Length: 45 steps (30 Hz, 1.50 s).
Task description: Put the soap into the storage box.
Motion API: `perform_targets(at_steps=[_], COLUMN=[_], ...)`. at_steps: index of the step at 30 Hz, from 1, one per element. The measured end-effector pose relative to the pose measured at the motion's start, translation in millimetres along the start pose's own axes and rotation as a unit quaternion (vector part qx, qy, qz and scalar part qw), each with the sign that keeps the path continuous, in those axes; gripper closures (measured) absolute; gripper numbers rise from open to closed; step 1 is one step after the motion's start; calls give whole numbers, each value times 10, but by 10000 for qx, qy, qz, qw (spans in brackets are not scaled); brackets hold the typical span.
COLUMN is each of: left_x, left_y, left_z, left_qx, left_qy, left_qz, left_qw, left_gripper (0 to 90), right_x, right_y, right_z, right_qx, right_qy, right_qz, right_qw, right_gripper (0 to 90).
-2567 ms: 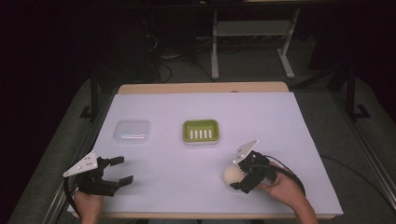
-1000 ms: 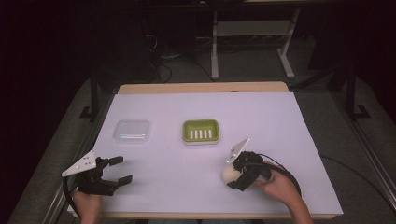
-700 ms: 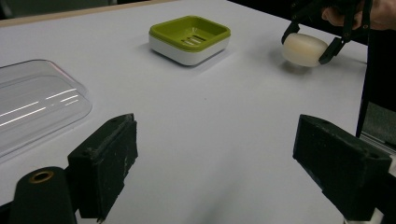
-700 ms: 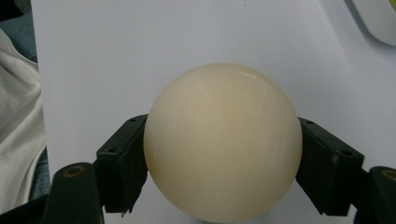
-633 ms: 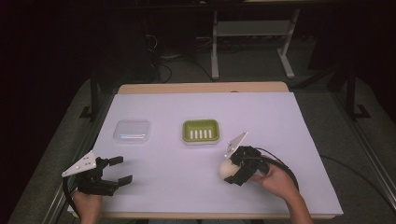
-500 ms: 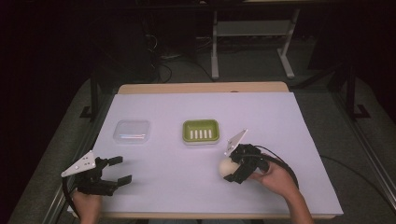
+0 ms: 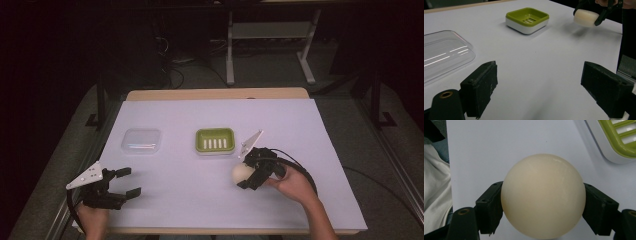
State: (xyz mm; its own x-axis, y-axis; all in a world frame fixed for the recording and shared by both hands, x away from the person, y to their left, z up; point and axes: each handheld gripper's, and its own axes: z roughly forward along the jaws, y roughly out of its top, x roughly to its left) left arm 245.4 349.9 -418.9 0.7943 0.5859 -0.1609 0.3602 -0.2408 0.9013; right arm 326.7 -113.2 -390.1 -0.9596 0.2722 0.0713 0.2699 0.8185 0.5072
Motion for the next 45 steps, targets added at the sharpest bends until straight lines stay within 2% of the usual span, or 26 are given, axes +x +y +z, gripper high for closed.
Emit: perform_targets(at_steps=[15, 30, 45], left_x=[6, -1, 7], left_y=[0, 7, 1], left_z=[5, 2, -11], left_qx=[29, -1, -38], left_qy=[-17, -4, 14], left_qz=[16, 29, -10], left_qw=[10000, 10000, 10000], left_gripper=[131, 132, 132], right_x=[-120, -233, -409], right_y=[129, 365, 608], right_z=[-89, -147, -196], right_qx=[-38, -62, -93], right_qy=[1, 43, 59], right_qz=[-7, -43, -126], right_qw=[10000, 10000, 9999], right_gripper=[243, 243, 243])
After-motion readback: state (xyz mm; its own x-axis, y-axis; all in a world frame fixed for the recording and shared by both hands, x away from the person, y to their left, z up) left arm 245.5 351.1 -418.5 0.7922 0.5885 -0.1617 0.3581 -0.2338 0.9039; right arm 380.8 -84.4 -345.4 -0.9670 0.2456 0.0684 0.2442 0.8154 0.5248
